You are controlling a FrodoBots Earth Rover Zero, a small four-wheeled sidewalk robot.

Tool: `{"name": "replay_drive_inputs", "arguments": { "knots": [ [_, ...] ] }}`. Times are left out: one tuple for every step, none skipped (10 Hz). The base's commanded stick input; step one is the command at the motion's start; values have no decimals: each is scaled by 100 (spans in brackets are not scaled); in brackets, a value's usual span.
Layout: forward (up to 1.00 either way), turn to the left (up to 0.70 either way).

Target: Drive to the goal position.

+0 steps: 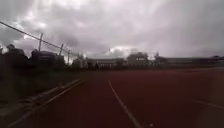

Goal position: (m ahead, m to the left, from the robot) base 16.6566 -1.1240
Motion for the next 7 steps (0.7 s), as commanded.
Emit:
{"name": "replay_drive_inputs", "arguments": {
  "knots": [
    [50,0],
    [50,0],
    [50,0],
    [50,0],
    [50,0],
    [50,0],
    [50,0]
  ]
}}
